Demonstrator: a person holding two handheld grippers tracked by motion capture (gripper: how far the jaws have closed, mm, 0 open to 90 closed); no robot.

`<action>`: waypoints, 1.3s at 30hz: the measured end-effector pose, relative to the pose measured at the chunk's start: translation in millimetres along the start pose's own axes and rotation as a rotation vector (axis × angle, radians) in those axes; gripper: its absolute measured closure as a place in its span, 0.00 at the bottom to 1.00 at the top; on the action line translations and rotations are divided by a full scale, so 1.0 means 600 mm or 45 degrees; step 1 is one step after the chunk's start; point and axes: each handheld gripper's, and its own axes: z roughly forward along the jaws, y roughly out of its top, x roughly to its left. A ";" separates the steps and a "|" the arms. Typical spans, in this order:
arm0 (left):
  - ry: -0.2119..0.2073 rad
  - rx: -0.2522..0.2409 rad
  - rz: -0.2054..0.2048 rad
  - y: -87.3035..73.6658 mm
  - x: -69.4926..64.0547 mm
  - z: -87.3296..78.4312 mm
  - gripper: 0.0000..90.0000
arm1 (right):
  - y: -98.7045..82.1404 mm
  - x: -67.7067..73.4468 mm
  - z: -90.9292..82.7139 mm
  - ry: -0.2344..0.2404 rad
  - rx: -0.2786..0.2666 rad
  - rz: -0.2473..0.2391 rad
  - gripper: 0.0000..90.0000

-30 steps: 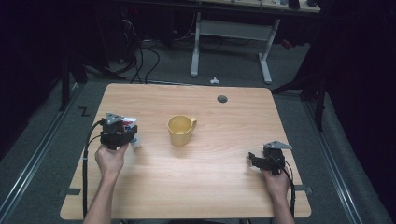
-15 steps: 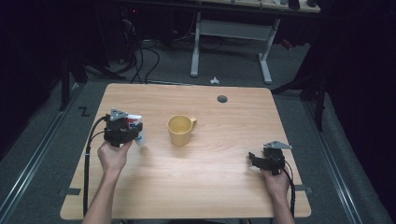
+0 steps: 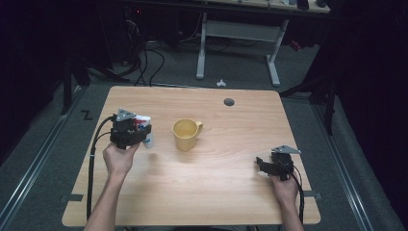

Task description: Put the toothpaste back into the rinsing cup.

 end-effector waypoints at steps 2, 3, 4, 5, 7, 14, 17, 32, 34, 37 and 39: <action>-0.001 -0.002 -0.001 0.001 -0.001 0.000 0.70 | 0.000 0.000 0.000 0.000 0.000 0.000 0.31; -0.010 -0.005 -0.001 0.003 -0.002 -0.001 0.70 | 0.000 0.000 0.000 0.000 0.000 0.000 0.32; -0.016 -0.004 0.000 0.004 -0.003 -0.001 0.70 | 0.000 0.000 0.000 0.000 0.000 -0.001 0.32; -0.023 -0.006 0.004 0.006 -0.005 -0.001 0.70 | 0.000 0.000 0.000 0.000 0.000 0.000 0.32; -0.025 -0.005 0.012 0.007 -0.008 -0.001 0.70 | 0.000 0.000 0.000 0.000 0.000 0.000 0.31; -0.063 -0.018 0.004 0.014 -0.012 -0.004 0.70 | 0.000 0.000 0.000 0.000 0.000 0.000 0.32; -0.065 -0.021 0.009 0.017 -0.014 -0.005 0.70 | 0.000 0.000 0.000 0.000 0.000 -0.001 0.31; -0.121 -0.052 0.012 0.035 -0.024 -0.009 0.70 | 0.000 0.000 0.000 0.000 0.000 -0.001 0.32; -0.121 -0.050 0.010 0.036 -0.024 -0.009 0.70 | 0.000 0.000 0.000 0.000 0.000 -0.001 0.31; -0.125 -0.051 0.016 0.038 -0.026 -0.009 0.70 | 0.000 0.000 0.000 0.000 0.000 -0.001 0.31; -0.136 -0.060 0.015 0.040 -0.028 -0.011 0.70 | 0.000 0.000 0.000 0.000 0.000 -0.001 0.32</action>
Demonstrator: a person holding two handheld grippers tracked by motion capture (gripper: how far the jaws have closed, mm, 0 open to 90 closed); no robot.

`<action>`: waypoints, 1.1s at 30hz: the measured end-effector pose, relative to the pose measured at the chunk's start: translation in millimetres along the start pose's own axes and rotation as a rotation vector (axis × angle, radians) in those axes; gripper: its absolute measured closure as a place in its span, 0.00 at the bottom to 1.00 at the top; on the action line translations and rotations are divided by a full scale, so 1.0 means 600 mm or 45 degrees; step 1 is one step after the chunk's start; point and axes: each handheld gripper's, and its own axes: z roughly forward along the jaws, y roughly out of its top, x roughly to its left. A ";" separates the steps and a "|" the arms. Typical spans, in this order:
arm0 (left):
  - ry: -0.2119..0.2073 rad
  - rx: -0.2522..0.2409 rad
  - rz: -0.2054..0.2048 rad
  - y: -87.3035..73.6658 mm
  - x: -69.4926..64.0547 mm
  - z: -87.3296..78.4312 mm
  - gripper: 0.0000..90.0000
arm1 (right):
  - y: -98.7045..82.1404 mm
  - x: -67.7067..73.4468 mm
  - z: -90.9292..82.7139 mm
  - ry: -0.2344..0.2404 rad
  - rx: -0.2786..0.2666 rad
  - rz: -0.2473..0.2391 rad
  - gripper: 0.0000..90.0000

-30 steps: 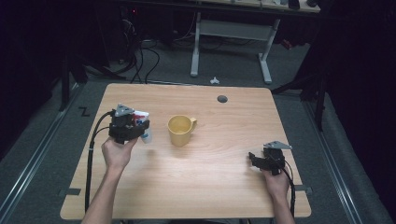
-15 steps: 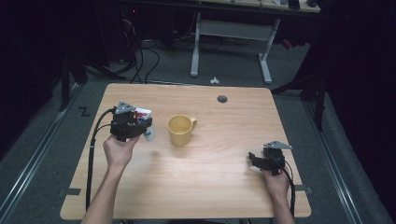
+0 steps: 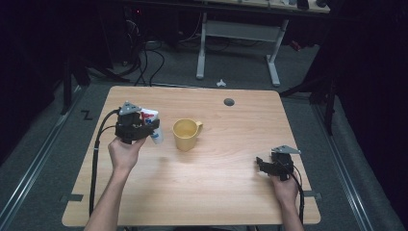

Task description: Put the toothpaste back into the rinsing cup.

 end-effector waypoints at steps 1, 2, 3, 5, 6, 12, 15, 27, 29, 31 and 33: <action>-0.005 -0.003 0.004 0.002 -0.002 -0.001 0.70 | 0.000 0.000 0.000 0.000 0.000 0.000 0.31; -0.006 -0.002 0.007 0.003 -0.003 -0.001 0.70 | 0.000 0.000 0.000 0.000 0.000 0.000 0.31; -0.006 -0.002 0.007 0.003 -0.003 -0.001 0.70 | 0.000 0.000 0.000 0.000 0.000 0.000 0.31; -0.016 -0.008 0.024 0.010 -0.009 -0.002 0.70 | 0.000 0.000 0.000 0.000 0.000 0.000 0.31; -0.019 -0.011 0.027 0.012 -0.011 -0.001 0.70 | 0.000 0.000 0.000 0.000 0.000 -0.001 0.31; -0.032 -0.011 0.036 0.019 -0.019 0.004 0.70 | 0.000 0.000 0.000 0.000 0.000 0.000 0.31; -0.041 -0.018 0.042 0.024 -0.023 0.005 0.70 | 0.000 0.000 0.000 -0.001 0.000 0.000 0.31; -0.068 -0.031 0.066 0.048 -0.038 0.007 0.71 | 0.000 0.000 0.000 0.000 0.000 0.000 0.31; -0.071 -0.027 0.071 0.051 -0.040 0.008 0.71 | 0.000 0.000 0.000 0.000 0.000 0.000 0.31; -0.075 -0.035 0.070 0.055 -0.042 0.009 0.71 | 0.000 0.000 0.000 0.000 0.000 0.000 0.31; -0.080 -0.035 0.075 0.058 -0.043 0.010 0.71 | 0.000 0.000 0.000 0.000 0.000 0.000 0.31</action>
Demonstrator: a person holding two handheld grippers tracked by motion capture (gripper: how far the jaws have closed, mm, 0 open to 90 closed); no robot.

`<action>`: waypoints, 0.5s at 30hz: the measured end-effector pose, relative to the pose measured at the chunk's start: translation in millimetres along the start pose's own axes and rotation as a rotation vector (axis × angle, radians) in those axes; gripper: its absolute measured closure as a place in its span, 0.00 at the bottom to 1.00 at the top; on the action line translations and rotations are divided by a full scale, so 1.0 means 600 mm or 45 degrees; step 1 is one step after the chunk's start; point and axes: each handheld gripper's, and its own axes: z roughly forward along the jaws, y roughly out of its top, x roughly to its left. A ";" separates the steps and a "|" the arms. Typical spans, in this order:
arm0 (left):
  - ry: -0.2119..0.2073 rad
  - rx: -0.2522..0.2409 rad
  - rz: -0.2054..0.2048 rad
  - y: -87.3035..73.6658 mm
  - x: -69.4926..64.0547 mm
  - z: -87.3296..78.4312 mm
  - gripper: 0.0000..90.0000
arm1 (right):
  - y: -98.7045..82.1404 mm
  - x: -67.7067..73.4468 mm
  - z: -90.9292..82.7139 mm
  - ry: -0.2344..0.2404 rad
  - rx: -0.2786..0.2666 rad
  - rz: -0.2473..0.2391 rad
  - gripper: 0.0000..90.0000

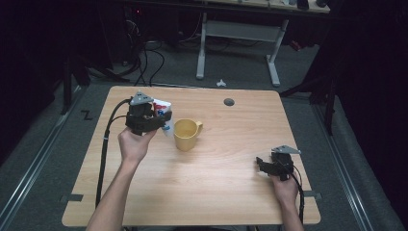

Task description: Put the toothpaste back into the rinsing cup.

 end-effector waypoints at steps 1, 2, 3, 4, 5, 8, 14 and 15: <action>0.000 0.000 0.000 0.000 0.000 0.000 0.71 | 0.000 0.000 0.000 0.000 0.000 0.000 0.31; 0.001 0.001 0.006 0.004 -0.002 0.002 0.71 | 0.000 0.000 0.000 0.000 0.000 0.000 0.31; 0.001 0.002 0.008 0.005 -0.003 0.002 0.71 | 0.000 0.000 0.000 0.000 0.000 0.000 0.31; -0.002 0.000 0.008 0.007 -0.004 0.004 0.71 | 0.000 0.000 0.000 0.000 0.000 0.000 0.31; -0.003 0.003 0.009 0.008 -0.004 0.004 0.71 | 0.000 0.000 0.000 0.000 0.000 0.000 0.31; -0.007 0.005 0.015 0.012 -0.008 0.009 0.71 | 0.000 0.000 0.000 0.000 0.000 0.000 0.31; -0.014 0.008 0.027 0.018 -0.013 0.019 0.71 | 0.000 0.000 0.000 0.000 0.000 -0.001 0.31; -0.014 0.010 0.030 0.019 -0.014 0.021 0.71 | 0.000 0.000 0.000 0.000 0.000 0.000 0.31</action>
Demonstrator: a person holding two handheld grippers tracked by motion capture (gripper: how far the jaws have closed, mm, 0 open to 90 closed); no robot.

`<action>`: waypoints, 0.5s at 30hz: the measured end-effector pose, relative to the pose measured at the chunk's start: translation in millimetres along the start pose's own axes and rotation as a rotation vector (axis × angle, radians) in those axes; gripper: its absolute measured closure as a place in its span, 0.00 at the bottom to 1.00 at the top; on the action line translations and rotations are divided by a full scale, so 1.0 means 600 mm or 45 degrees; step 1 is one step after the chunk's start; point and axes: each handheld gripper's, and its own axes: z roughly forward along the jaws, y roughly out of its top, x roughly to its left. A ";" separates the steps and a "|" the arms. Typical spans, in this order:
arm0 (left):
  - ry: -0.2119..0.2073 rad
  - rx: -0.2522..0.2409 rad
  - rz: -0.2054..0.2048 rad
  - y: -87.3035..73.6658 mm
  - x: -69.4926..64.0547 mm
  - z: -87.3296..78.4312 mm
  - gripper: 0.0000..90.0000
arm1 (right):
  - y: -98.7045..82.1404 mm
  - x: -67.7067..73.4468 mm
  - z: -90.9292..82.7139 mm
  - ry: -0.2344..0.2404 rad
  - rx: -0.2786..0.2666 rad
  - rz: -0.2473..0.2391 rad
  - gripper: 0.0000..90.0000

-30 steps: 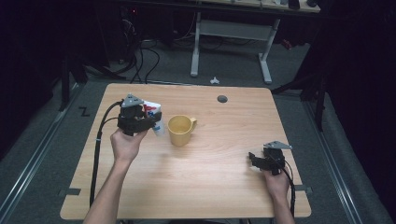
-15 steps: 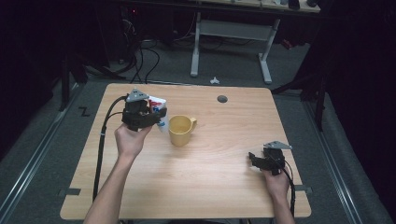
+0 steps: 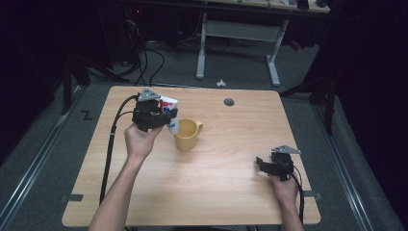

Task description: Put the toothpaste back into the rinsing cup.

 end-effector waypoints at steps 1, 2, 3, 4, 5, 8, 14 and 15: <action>0.000 0.000 0.000 0.000 0.000 0.000 0.71 | 0.000 0.000 0.000 0.000 0.000 0.000 0.31; -0.003 0.000 -0.001 0.001 -0.001 0.003 0.71 | 0.000 0.000 0.000 0.000 0.000 0.000 0.31; -0.004 -0.002 0.001 0.002 -0.003 0.005 0.71 | 0.000 0.000 0.000 0.000 0.000 0.000 0.31; -0.005 -0.001 0.004 0.003 -0.003 0.006 0.71 | 0.000 0.000 0.000 0.000 0.000 0.000 0.31; 0.000 -0.003 0.011 0.004 -0.006 0.008 0.71 | 0.000 0.000 0.000 0.000 0.000 0.000 0.31; 0.013 -0.008 0.027 0.006 -0.011 0.012 0.71 | 0.000 0.000 0.000 0.000 0.000 0.000 0.31; 0.008 -0.002 0.031 0.008 -0.014 0.022 0.71 | 0.000 0.000 0.000 0.000 0.000 0.000 0.31; 0.006 0.000 0.029 0.008 -0.015 0.024 0.71 | 0.000 0.000 0.000 0.000 0.000 0.000 0.31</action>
